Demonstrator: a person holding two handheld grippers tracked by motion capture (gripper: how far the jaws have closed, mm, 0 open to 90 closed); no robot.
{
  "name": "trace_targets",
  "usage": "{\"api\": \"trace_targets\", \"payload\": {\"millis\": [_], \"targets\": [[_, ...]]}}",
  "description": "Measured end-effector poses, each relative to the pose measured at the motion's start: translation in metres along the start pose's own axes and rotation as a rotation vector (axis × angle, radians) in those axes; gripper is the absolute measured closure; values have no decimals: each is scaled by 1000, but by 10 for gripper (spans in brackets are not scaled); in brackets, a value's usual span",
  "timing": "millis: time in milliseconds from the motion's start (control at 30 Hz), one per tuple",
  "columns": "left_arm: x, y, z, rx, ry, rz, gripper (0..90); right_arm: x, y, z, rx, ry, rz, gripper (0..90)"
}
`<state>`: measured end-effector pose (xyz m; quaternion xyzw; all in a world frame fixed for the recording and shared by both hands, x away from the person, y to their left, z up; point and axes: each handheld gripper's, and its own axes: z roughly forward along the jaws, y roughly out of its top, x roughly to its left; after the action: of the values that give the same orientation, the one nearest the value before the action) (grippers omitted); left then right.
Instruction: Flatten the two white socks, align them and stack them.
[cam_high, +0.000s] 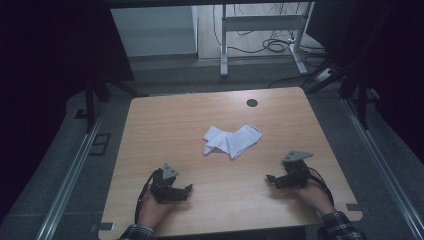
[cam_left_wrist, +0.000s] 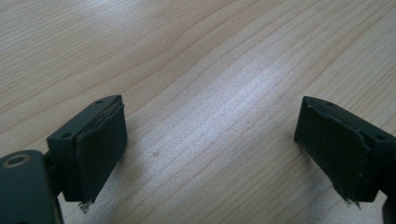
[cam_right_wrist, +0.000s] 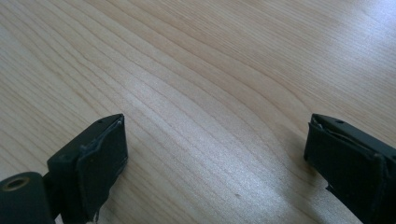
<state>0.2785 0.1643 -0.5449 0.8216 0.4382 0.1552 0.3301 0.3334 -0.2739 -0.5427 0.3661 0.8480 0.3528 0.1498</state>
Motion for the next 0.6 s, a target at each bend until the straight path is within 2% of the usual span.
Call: {"api": "trace_targets", "payload": {"millis": [467,600], "targets": [[0,1,1,-1,0,0,94,-1,3,-1,30,11,-8,61],[0,1,1,2,-1,3,94,-4,4,-2,26,6,14,64]]}}
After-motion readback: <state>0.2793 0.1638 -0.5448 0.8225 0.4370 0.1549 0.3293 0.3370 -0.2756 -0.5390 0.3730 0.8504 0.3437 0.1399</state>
